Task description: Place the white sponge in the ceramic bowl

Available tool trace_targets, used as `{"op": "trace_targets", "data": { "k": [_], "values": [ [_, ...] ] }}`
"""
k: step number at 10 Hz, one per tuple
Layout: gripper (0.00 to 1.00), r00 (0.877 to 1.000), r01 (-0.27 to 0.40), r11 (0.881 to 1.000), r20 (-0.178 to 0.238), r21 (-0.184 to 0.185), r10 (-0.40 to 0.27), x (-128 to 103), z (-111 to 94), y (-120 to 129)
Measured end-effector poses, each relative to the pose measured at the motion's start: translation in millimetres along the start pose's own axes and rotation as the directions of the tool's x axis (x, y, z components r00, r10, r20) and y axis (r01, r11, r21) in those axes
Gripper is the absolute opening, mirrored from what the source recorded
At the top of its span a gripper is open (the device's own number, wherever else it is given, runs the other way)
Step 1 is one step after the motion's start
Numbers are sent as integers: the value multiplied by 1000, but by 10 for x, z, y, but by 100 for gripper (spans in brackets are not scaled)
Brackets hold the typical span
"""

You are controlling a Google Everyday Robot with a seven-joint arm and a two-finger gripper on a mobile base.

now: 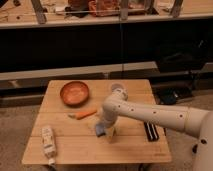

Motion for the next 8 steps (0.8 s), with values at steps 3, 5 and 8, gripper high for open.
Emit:
{"op": "trace_targets", "data": {
  "k": [3, 5, 8],
  "values": [
    [80, 1000, 8, 1000, -4, 0, -8, -22, 56, -53],
    [80, 1000, 11, 1000, -6, 1, -11, -16, 98, -68],
    [80, 1000, 17, 1000, -6, 4, -17, -17, 148, -90]
  ]
}}
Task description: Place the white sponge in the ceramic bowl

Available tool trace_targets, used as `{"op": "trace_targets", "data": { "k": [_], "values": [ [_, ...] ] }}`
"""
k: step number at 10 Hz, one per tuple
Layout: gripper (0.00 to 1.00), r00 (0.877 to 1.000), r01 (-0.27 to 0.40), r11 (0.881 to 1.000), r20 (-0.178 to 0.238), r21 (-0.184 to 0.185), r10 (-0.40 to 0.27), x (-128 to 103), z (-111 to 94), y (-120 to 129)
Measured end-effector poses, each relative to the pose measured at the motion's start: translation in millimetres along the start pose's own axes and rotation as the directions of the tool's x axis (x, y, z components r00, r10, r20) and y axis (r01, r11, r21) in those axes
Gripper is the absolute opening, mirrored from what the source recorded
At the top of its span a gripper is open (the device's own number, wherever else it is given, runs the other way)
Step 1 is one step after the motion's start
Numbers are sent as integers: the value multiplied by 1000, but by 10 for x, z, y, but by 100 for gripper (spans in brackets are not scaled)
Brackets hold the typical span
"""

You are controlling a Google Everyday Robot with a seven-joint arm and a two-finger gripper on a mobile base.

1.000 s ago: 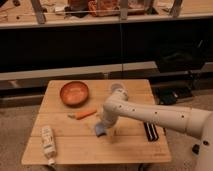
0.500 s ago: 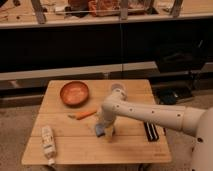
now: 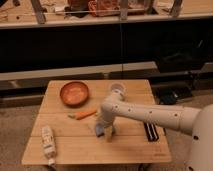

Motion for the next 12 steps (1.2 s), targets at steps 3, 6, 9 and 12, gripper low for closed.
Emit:
{"op": "trace_targets", "data": {
  "k": [3, 6, 9, 12],
  "values": [
    [80, 1000, 6, 1000, 4, -1, -6, -1, 34, -17],
    [76, 1000, 6, 1000, 10, -4, -6, 6, 66, -34],
    [80, 1000, 12, 1000, 14, -6, -11, -4, 96, -53],
    [65, 1000, 12, 1000, 19, -6, -12, 4, 113, -64]
  ]
}}
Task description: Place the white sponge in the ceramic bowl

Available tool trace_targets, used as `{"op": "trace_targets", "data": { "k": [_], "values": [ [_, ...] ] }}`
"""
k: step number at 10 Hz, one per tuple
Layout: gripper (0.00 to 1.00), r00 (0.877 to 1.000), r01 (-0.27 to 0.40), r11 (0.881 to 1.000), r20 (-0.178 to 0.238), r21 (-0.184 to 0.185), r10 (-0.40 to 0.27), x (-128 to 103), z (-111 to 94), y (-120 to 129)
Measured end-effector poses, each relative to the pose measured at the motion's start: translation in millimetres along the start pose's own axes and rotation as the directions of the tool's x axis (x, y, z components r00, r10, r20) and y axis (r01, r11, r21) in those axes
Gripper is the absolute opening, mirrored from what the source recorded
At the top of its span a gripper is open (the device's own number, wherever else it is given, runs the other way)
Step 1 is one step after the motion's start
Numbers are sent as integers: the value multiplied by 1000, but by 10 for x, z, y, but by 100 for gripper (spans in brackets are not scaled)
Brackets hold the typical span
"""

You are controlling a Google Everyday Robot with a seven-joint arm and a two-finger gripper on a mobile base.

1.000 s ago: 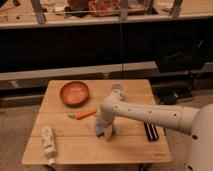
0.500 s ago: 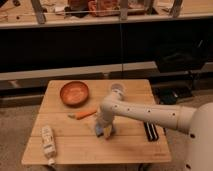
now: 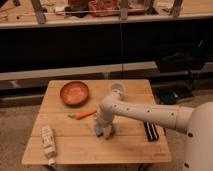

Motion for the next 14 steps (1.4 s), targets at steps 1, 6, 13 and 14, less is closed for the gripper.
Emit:
{"op": "trace_targets", "data": {
  "k": [1, 6, 13, 14],
  "values": [
    [45, 1000, -3, 1000, 8, -1, 3, -8, 8, -3],
    [0, 1000, -7, 1000, -9, 13, 7, 6, -74, -211],
    [0, 999, -33, 999, -31, 31, 34, 62, -284, -751],
    [0, 999, -32, 999, -35, 35, 33, 71, -317, -880]
  ]
}}
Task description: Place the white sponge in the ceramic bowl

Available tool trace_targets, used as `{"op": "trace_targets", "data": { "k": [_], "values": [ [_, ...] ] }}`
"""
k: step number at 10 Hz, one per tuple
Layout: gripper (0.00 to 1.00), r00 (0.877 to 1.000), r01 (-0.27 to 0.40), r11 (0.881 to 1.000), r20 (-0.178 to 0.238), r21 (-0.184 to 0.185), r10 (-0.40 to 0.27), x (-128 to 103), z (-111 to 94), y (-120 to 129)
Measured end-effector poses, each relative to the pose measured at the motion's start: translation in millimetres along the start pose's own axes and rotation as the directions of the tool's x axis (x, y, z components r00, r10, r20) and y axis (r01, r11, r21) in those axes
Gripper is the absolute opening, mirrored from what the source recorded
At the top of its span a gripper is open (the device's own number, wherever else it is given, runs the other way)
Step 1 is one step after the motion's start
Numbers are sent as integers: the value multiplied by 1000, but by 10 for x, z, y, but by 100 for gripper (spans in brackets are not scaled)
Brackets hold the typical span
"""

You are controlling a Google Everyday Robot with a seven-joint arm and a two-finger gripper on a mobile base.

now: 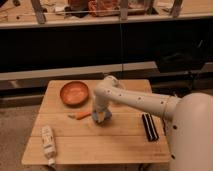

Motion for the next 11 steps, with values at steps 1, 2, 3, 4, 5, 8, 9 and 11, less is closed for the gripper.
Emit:
{"op": "trace_targets", "data": {
  "k": [1, 2, 3, 4, 5, 8, 9, 11],
  "values": [
    [0, 1000, 1, 1000, -3, 4, -1, -9, -21, -89],
    [0, 1000, 1, 1000, -9, 6, -1, -22, -50, -158],
    [0, 1000, -1, 1000, -12, 8, 1, -43, -73, -194],
    [0, 1000, 0, 1000, -16, 12, 0, -102, -91, -319],
    [0, 1000, 5, 1000, -14, 12, -5, -136, -92, -388],
    [0, 1000, 13, 1000, -20, 19, -13, -176, -153, -579],
    [0, 1000, 15, 1000, -21, 23, -15, -225, -158, -641],
    [0, 999, 23, 999, -34, 33, -22, -328, -128, -843]
  ]
}}
